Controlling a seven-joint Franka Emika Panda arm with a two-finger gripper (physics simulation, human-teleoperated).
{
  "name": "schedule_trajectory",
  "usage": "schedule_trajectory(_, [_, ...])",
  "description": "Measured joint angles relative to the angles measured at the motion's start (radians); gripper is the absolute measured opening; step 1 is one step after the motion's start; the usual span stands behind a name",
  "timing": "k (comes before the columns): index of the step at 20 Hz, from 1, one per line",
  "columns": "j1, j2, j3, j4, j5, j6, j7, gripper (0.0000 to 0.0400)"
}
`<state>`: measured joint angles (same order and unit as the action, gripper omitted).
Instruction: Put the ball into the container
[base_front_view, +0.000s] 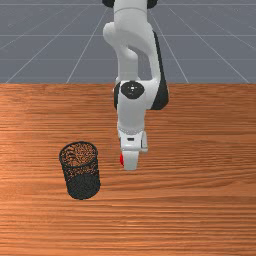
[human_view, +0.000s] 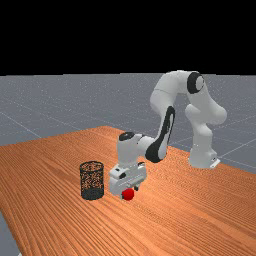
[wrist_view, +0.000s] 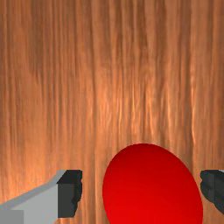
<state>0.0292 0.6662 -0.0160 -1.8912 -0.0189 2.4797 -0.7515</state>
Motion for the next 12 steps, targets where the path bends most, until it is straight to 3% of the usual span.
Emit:
schedule_trajectory(5, [-0.036,0.021,0.007,0.024,0.014,-0.021,-0.042,0.0400])
schedule_trajectory(12, [-0.055,0.062,0.025,0.050,0.030,0.052,-0.064,0.0400])
